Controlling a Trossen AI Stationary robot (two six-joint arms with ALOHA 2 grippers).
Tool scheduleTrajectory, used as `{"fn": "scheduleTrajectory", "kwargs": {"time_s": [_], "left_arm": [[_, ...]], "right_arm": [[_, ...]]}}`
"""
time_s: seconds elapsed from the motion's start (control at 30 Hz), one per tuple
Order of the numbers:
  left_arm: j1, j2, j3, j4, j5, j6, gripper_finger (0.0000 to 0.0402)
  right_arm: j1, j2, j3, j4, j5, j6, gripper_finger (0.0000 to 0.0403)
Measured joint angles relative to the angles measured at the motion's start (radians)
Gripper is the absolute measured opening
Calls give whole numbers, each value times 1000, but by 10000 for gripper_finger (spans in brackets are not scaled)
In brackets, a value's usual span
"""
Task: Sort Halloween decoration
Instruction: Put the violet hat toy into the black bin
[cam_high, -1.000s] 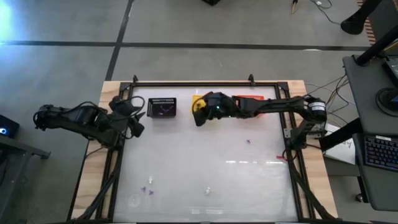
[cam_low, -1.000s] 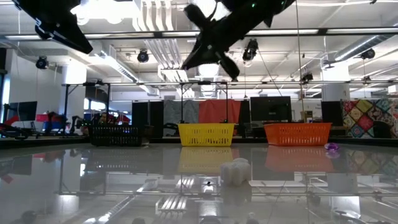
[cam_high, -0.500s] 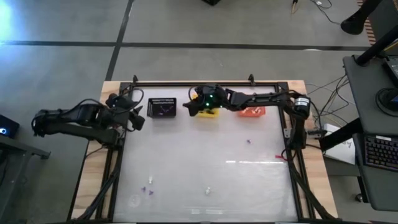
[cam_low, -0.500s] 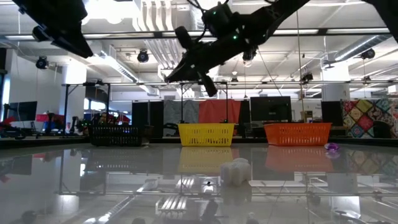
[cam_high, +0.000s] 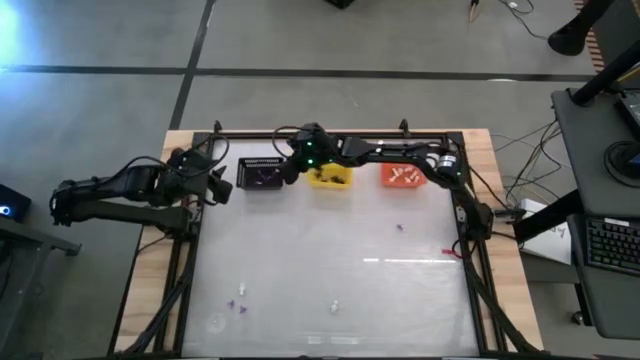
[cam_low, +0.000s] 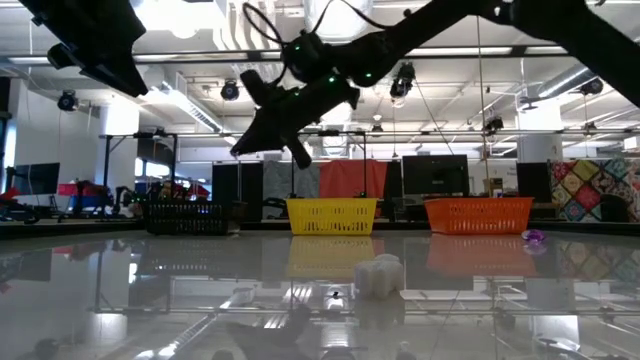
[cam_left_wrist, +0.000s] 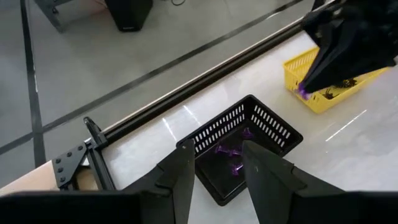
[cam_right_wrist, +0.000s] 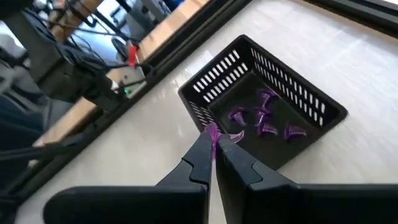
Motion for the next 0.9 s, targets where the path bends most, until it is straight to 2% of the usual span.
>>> {"fn": "scheduleTrajectory", "kwargs": {"time_s": [0.23, 0.43, 0.63, 0.9], "left_arm": [[0, 0, 0, -8, 11, -8, 118], [0, 0, 0, -28, 37, -17, 118], [0, 0, 0, -28, 38, -25, 118], [0, 0, 0, -28, 61, -42, 118]], "right_arm": [[0, 134, 200, -88, -100, -16, 9], [0, 223, 332, -220, -103, -16, 9], [0, 269, 405, -244, -103, -16, 9], [-13, 270, 404, -254, -92, -32, 13]]}}
